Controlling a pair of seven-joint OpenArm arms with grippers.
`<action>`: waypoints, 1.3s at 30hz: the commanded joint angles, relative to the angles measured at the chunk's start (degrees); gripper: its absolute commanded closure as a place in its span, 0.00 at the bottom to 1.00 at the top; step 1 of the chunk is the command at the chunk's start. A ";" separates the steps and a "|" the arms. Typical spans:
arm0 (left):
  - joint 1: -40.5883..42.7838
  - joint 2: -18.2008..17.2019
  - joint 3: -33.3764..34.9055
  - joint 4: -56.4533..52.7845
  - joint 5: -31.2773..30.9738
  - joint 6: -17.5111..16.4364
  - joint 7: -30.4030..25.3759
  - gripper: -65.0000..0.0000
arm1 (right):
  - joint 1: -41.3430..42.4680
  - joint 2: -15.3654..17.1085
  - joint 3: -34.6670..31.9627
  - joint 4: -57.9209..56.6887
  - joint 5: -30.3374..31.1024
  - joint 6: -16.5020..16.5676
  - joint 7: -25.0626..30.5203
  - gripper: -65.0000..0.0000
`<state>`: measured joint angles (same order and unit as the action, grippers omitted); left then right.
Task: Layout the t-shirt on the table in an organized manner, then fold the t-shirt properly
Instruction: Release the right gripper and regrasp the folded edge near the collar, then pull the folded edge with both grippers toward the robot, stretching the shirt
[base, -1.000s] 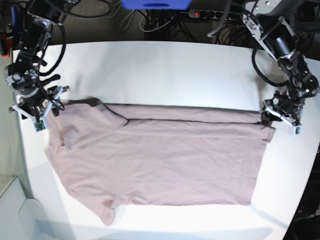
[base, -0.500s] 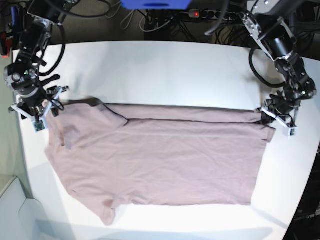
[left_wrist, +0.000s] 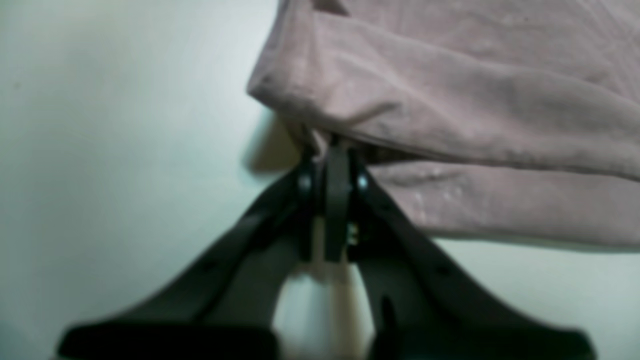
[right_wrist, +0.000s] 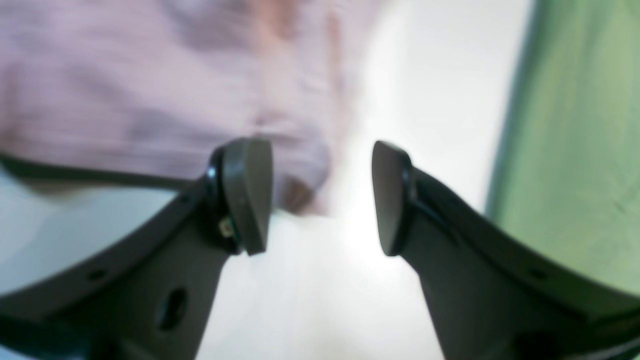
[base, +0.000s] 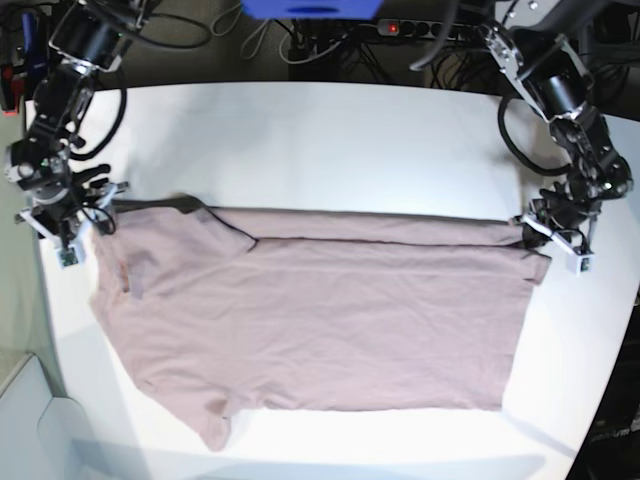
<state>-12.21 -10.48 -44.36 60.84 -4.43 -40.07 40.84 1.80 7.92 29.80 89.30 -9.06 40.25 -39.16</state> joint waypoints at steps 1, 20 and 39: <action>-0.50 -0.73 0.09 0.57 0.43 0.07 0.70 1.00 | 1.05 1.26 0.04 0.51 0.40 -0.25 1.13 0.50; -0.67 -0.73 0.09 0.57 0.43 0.07 0.52 1.00 | 0.88 2.41 -0.22 -4.07 0.40 -0.25 1.66 0.51; -0.67 -0.73 -0.08 1.01 0.43 0.07 0.79 1.00 | 0.88 2.58 -0.04 -10.04 0.40 -0.25 3.51 0.78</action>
<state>-12.21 -10.48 -44.42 61.04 -4.34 -40.07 40.91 2.17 9.78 29.56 78.54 -8.12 40.25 -35.31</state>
